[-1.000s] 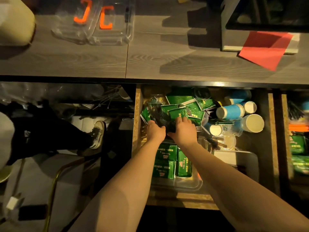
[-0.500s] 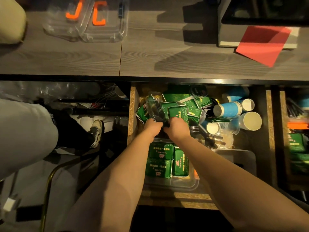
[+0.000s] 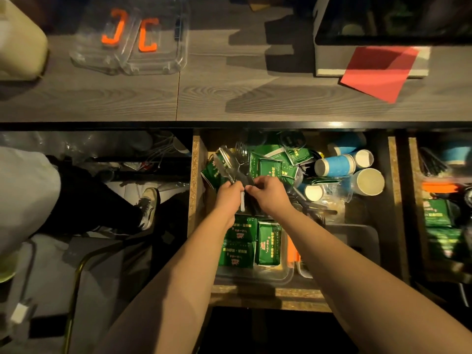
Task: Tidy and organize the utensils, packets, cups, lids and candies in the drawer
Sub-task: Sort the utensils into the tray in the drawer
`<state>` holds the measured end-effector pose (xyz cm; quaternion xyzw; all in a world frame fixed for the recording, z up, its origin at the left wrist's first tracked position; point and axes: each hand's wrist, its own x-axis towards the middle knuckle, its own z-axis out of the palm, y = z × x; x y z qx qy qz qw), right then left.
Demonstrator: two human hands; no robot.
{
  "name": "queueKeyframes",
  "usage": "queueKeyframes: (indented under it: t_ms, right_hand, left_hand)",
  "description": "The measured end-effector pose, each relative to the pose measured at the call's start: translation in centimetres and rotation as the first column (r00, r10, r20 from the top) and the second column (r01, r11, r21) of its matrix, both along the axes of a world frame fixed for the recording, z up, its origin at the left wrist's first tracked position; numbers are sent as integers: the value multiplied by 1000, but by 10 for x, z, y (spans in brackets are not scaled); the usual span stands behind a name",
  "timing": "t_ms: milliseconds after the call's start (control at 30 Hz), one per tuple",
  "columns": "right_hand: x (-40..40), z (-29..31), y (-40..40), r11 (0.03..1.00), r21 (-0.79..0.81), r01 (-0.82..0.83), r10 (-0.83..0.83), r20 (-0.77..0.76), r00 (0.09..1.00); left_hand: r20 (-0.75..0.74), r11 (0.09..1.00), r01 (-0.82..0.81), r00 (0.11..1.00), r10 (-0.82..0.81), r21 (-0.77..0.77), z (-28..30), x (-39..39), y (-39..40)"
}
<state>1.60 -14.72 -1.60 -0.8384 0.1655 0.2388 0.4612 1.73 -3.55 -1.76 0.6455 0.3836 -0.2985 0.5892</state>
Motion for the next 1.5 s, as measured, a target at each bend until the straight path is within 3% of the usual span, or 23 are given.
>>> queueKeyframes:
  t_ms: [200,500,667,867,1000,1200,1500]
  right_hand:
    - [-25,19,-2,994,99,50,-48,-18,999]
    - [-73,54,-17,892,279,354,-366,-10,930]
    - [-92,69,-41,863,353,362,-387,0,922]
    - [-110,88,-54,844,378,380,-423,35,905]
    - [-112,95,-67,788,451,419,-461,-19,887]
    - [-108,108,-79,677,536,504,-532,-116,838]
    - [-107,108,-70,723,494,482,-541,-29,841]
  left_hand:
    - [35,996,-73,997,71,49,28,-36,-8]
    - [21,981,-154,987,158,-122,72,-81,-36]
    - [98,976,-121,985,141,-180,103,-97,-61]
    - [88,978,-93,990,111,-189,116,-104,-76]
    - [118,975,-70,988,97,-211,123,-108,-79]
    - [203,985,99,977,-69,-140,123,-112,-78]
    - [225,982,137,969,-105,-131,135,-117,-82]
